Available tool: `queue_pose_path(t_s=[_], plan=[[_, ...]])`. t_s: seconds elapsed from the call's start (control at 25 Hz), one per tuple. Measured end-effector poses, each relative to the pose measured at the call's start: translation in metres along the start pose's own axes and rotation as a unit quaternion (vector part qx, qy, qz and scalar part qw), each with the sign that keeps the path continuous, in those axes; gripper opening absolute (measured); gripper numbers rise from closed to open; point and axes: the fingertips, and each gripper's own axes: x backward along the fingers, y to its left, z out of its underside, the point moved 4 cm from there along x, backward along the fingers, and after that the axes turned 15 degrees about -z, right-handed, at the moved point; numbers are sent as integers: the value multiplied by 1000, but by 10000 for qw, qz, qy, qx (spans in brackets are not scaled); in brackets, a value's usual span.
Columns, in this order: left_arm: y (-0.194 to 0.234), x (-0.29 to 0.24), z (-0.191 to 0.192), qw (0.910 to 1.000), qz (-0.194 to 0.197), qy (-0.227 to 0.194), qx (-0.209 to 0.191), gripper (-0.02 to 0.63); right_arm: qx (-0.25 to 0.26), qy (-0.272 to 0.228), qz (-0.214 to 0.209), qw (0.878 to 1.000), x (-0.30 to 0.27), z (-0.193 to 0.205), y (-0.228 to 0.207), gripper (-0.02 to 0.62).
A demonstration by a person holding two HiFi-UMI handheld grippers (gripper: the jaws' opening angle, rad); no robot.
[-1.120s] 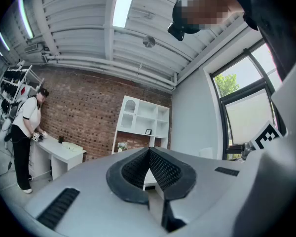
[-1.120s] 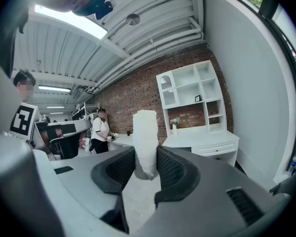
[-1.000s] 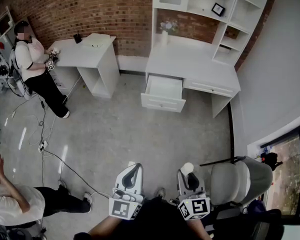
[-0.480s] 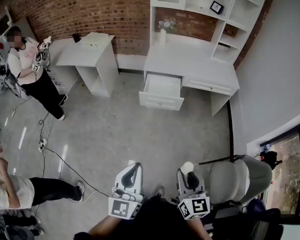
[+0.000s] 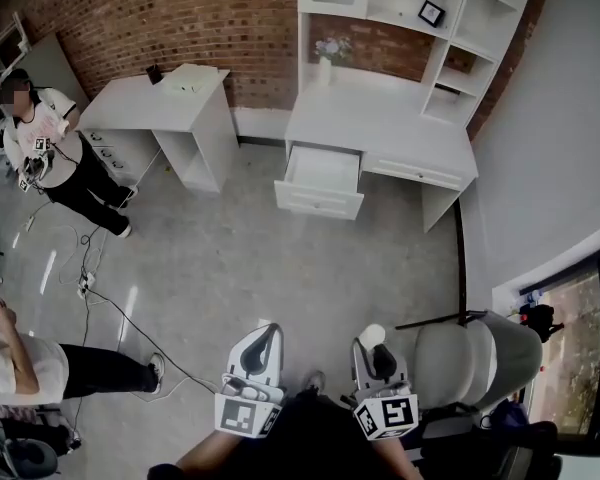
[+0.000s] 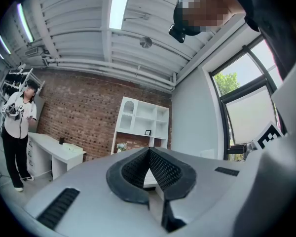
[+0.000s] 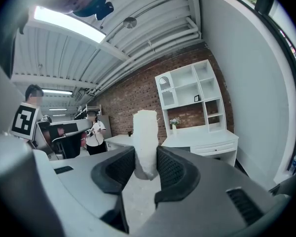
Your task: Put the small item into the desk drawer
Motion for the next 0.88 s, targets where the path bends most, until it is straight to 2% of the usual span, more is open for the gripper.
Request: queue_pose_path(t_s=[0.12, 0.52, 0.72, 0.88], plan=[[-11, 5, 4, 9999, -92, 10, 67, 25, 16, 7, -85, 10000, 9, 5, -5, 143], [-34, -2, 19, 9997, -102, 165, -120, 25, -73, 129, -233, 9996, 13, 17, -30, 143], [-26, -30, 33, 9996, -152, 243, -10, 25, -100, 228, -222, 9994, -11, 21, -50, 143], [-16, -72, 45, 9995, -160, 265, 41, 25, -110, 245, -236, 9994, -39, 18, -73, 143]])
